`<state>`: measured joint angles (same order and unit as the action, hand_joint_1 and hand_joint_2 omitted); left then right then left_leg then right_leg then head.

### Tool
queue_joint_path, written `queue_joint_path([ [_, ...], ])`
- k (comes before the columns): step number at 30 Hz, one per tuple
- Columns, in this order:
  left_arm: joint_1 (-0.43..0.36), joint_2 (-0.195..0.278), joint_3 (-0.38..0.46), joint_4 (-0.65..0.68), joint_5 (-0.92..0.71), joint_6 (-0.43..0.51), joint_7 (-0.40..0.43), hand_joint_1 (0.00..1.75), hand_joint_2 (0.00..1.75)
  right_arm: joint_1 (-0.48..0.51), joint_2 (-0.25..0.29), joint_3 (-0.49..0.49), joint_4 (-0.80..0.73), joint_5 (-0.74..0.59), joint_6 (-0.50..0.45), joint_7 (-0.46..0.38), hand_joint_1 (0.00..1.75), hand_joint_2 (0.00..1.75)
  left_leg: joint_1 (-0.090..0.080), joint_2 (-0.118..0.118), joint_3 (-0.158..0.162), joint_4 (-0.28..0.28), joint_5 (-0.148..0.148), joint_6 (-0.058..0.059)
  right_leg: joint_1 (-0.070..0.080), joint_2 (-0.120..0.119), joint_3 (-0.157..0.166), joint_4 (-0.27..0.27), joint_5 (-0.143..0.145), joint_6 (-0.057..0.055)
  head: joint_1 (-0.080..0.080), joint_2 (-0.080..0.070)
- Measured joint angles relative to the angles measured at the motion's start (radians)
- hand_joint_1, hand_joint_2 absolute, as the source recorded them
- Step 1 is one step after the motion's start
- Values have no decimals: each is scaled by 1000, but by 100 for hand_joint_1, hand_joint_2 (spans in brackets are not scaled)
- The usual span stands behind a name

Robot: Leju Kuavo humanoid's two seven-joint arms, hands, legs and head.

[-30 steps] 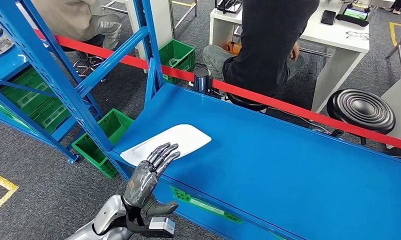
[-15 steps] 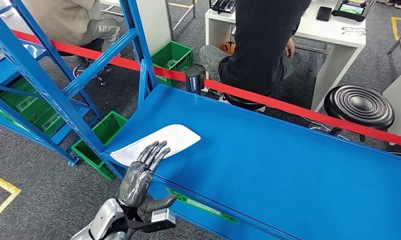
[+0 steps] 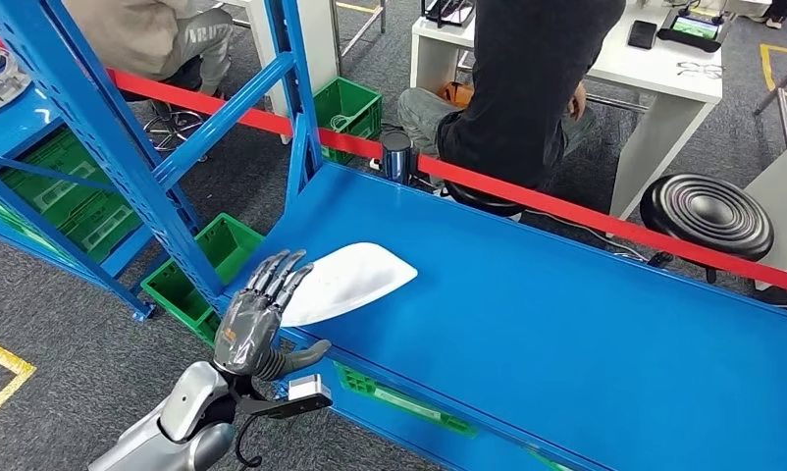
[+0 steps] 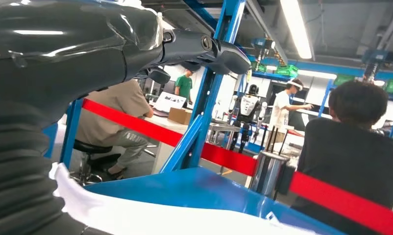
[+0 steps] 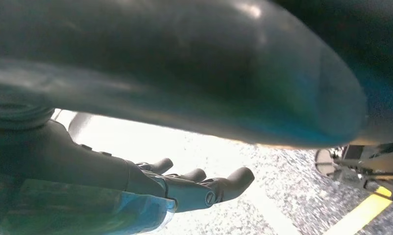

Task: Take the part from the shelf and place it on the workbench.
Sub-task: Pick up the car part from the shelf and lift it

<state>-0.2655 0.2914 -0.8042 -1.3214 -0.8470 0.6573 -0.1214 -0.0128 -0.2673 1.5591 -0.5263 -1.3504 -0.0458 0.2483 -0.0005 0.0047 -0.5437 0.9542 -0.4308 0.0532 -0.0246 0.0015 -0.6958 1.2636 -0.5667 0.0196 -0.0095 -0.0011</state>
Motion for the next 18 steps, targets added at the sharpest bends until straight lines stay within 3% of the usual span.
queue_joint_path([
  [1,2,0,2,3,-5,0,4,0,175,1,-1,0,0,0,0,0,0,0,-1,0,0,0,0,0,0,0,-17,32,-5,5,0,0],
  [2,4,0,4,6,-9,0,7,0,175,2,-1,0,0,-1,-1,0,0,0,-1,-1,1,1,-1,-1,-1,0,-14,21,8,13,0,0],
  [4,5,1,10,11,-13,0,14,0,175,4,-3,1,-2,-1,-4,0,0,0,-1,-3,2,6,-4,-5,-3,-2,46,-110,66,31,1,0],
  [5,5,1,14,13,-15,0,16,0,175,3,-4,1,-3,-1,-6,0,0,0,-4,-4,-2,14,-8,-10,-3,-3,80,-183,93,34,1,0],
  [7,6,2,23,14,-19,0,20,0,175,2,-5,1,-5,0,-9,0,0,0,-8,-5,-11,29,-16,-20,-2,-4,113,-258,119,25,0,0],
  [11,12,5,39,14,-22,-1,22,0,175,2,-4,1,-7,9,-11,0,0,0,-3,-5,-21,51,-34,-34,-3,-2,113,-264,124,-1,-2,0],
  [13,14,7,47,14,-21,-2,22,0,175,1,-4,1,-8,14,-11,0,0,0,3,-5,-58,138,-89,-47,-7,-2,114,-265,126,-9,-3,0],
  [15,21,9,52,14,-10,-7,21,0,175,1,-5,1,-8,21,-11,0,0,0,7,-5,-125,282,-155,-57,-5,-1,112,-265,126,-12,-4,0],
  [16,26,10,54,15,-1,-10,18,0,175,2,-5,1,-8,25,-10,0,0,0,9,-5,-148,329,-169,-58,-5,-1,112,-264,126,-12,-4,0],
  [17,31,10,55,15,10,-15,15,0,175,2,-4,1,-8,29,-9,0,0,0,10,-5,-153,338,-161,-57,-4,-1,112,-264,126,-12,-4,0],
  [18,35,10,58,15,20,-23,11,0,175,2,-4,1,-8,33,-8,0,0,0,10,-5,-135,300,-135,-54,-3,-1,113,-264,126,-12,-4,0],
])
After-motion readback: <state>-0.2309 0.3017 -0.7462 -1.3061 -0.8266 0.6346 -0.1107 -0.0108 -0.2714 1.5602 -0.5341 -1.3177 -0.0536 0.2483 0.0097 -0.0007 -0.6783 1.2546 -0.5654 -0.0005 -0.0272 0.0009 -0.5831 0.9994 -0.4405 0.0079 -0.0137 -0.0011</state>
